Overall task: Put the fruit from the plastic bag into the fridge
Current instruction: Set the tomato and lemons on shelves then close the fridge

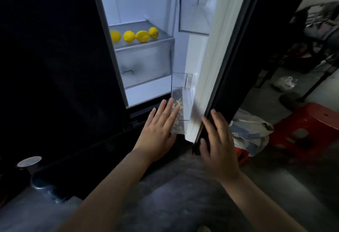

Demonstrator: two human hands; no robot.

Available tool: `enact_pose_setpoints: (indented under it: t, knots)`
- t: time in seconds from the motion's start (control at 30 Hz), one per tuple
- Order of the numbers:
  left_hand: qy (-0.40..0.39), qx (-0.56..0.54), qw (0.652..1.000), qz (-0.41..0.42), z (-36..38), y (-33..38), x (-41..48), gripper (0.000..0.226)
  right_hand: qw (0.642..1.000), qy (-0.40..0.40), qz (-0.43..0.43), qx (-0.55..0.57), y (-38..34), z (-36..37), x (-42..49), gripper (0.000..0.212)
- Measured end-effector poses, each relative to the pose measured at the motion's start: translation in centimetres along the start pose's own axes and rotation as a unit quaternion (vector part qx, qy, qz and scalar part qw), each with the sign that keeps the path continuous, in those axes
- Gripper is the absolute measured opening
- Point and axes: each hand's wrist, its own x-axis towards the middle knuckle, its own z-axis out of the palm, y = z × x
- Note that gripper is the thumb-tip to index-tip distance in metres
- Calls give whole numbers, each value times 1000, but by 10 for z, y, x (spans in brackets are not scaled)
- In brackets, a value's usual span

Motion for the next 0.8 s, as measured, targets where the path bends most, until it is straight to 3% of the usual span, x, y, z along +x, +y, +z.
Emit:
enact_pose_setpoints:
  t: [0.07, 0.2, 0.37, 0.47, 0.8]
  knots:
    - [50, 33, 996, 66, -12, 16, 6, 71, 998, 34, 40, -32, 8, -10, 3, 61]
    - [54, 53, 990, 122, -25, 39, 23, 75, 997, 11, 79, -15, 8, -13, 20, 74]
    - [10, 93, 992, 86, -29, 29, 28, 80, 998, -13, 56, 21, -2, 4, 30, 76]
    - [24, 125, 990, 60, -32, 18, 22, 76, 999, -18, 42, 24, -10, 13, 35, 74]
    - [-9, 116, 993, -22, -59, -20, 10, 79, 996, -72, -36, 28, -38, 45, 64, 74]
